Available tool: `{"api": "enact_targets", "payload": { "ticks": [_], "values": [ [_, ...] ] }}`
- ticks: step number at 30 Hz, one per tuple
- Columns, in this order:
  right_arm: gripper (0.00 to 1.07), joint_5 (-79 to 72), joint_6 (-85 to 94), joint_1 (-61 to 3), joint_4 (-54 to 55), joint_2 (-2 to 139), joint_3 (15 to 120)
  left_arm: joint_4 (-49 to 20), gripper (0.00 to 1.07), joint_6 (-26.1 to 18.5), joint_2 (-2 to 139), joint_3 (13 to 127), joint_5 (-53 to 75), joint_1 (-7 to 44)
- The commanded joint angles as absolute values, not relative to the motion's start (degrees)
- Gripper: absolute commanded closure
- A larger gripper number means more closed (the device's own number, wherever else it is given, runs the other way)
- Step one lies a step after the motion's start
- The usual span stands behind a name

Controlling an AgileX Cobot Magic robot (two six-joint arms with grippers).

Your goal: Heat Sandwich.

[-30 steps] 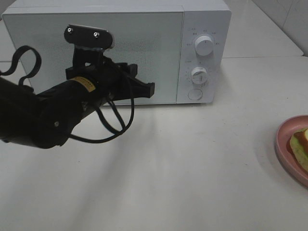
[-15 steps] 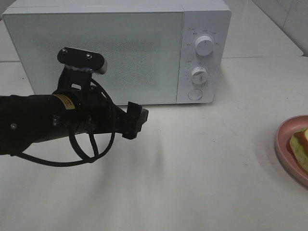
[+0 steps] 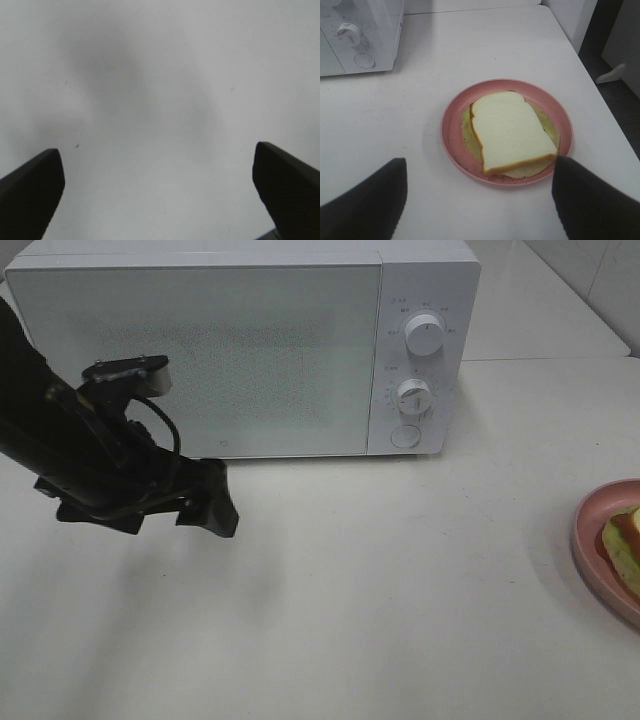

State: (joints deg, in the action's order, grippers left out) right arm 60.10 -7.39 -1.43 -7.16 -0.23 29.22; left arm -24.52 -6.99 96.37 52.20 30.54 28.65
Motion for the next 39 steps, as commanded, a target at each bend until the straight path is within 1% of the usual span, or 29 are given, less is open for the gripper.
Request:
{"api": "enact_targets", "payload": {
  "ticks": [1,3,4,5,6,8,9,10,12,13,14,16,18,19,22,23,24,26,27,30,32,36,37,39],
  "values": [
    [0.31,59.5,-7.0,-1.3,-7.2,-1.8,29.0,-23.7,0.1,-6.4,95.7,54.8,43.5,24.6],
    [0.31,59.5,-7.0,-1.3,-7.2,-1.8,29.0,-23.0,0.1,-6.4,95.7,55.9,50.0,22.2],
    [0.31,59.5,-7.0,-1.3,-7.2,-1.8,29.0,-23.0,0.1,-6.4,95.7,55.9,50.0,22.2],
    [0.31,59.5,-7.0,-1.3,-7.2,-1.8,29.0,-21.9,0.1,-6.4,95.6,56.3,54.9,20.2],
    [0.31,59.5,-7.0,-1.3,-7.2,-1.8,29.0,-21.2,0.1,-6.3,95.3,56.3,56.9,19.2],
    [0.31,59.5,-7.0,-1.3,-7.2,-1.8,29.0,-19.4,0.1,-5.1,94.6,56.3,59.0,17.6],
    [0.31,59.5,-7.0,-1.3,-7.2,-1.8,29.0,-19.4,0.1,-5.1,94.6,56.3,59.0,17.6],
    [0.31,59.5,-7.0,-1.3,-7.2,-1.8,29.0,-16.8,0.1,-4.0,93.5,56.3,60.0,16.3],
    [0.31,59.5,-7.0,-1.3,-7.2,-1.8,29.0,-13.9,0.1,-2.2,91.6,56.3,60.2,15.1],
    [0.31,59.5,-7.0,-1.3,-7.2,-1.8,29.0,-10.6,0.1,0.5,89.7,56.3,60.8,13.8],
    [0.31,59.5,-7.0,-1.3,-7.2,-1.8,29.0,-10.6,0.1,0.5,89.7,56.3,60.8,13.8],
    [0.31,59.5,-7.0,-1.3,-7.2,-1.8,29.0,-7.4,0.1,3.2,87.5,56.2,62.1,11.9],
    [0.31,59.5,-7.0,-1.3,-7.2,-1.8,29.0,-4.5,0.1,4.5,84.7,56.2,64.1,8.8],
    [0.31,59.5,-7.0,-1.3,-7.2,-1.8,29.0,-4.5,0.1,4.5,84.7,56.2,64.1,8.8],
    [0.31,59.5,-7.0,-1.3,-7.2,-1.8,29.0,-3.4,0.1,4.5,81.5,55.7,65.1,5.1],
    [0.31,59.5,-7.0,-1.3,-7.2,-1.8,29.0,-3.4,0.1,4.1,79.4,54.4,65.1,2.3],
    [0.31,59.5,-7.0,-1.3,-7.2,-1.8,29.0,-3.4,0.1,4.1,79.4,54.4,65.1,2.3],
    [0.31,59.5,-7.0,-1.3,-7.2,-1.8,29.0,-3.4,0.1,4.0,76.7,52.0,65.0,-0.6],
    [0.31,59.5,-7.0,-1.3,-7.2,-1.8,29.0,-3.8,0.1,4.0,73.8,49.2,63.9,-3.0],
    [0.31,59.5,-7.0,-1.3,-7.2,-1.8,29.0,-4.4,0.1,4.0,70.1,46.6,62.5,-4.0],
    [0.31,59.5,-7.0,-1.3,-7.2,-1.8,29.0,-4.3,0.1,4.0,64.2,42.7,60.1,-4.0],
    [0.31,59.5,-7.0,-1.3,-7.2,-1.8,29.0,-4.2,0.1,4.0,57.8,39.4,58.3,-4.0],
    [0.31,59.5,-7.0,-1.3,-7.2,-1.8,29.0,-4.0,0.1,3.8,53.1,37.5,56.9,-4.0],
    [0.31,59.5,-7.0,-1.3,-7.2,-1.8,29.0,-4.0,0.1,3.7,51.1,36.8,56.4,-4.0]
  ]
}}
